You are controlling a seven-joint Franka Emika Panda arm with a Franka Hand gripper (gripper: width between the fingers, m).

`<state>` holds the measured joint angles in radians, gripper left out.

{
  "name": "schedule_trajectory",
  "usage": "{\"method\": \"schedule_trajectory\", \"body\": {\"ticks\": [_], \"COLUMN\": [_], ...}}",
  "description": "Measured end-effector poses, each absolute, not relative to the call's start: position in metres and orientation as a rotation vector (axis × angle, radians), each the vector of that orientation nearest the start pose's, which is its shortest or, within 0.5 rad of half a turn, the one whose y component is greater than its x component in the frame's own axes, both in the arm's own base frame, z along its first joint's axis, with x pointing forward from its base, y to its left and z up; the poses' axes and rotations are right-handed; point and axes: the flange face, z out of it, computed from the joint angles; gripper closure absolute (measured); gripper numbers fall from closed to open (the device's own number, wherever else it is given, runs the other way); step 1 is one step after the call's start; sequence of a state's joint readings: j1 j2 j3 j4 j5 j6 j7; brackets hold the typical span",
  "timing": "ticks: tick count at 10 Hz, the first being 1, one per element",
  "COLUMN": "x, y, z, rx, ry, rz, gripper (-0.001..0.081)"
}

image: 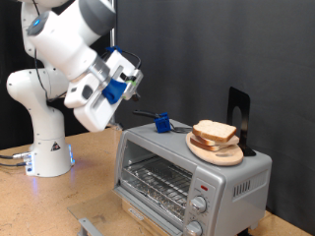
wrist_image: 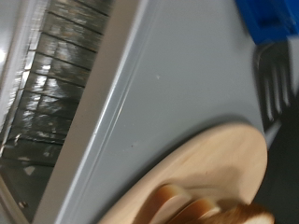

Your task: Make a piece of toast with the oven

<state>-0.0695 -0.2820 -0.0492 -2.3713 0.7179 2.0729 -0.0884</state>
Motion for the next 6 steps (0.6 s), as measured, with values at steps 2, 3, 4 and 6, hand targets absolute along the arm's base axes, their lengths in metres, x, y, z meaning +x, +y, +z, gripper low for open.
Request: {"method": "schedule_trajectory", "body": {"ticks": [2,3,4,6], "x": [0.462,0.460,0.460,0.453], "y": [0.003,0.010,0.009,0.018], "z": [0.469,0.476,0.474,0.476], "rx": [-2.630,-2.683,-2.662,-2.581], "ry": [0.323,0.242,0.279,0.235], "rz": [-0.230,-0.298,-0.268,-0.153], "gripper": [-0.0003,-0.0003,-0.0003,-0.0003]}}
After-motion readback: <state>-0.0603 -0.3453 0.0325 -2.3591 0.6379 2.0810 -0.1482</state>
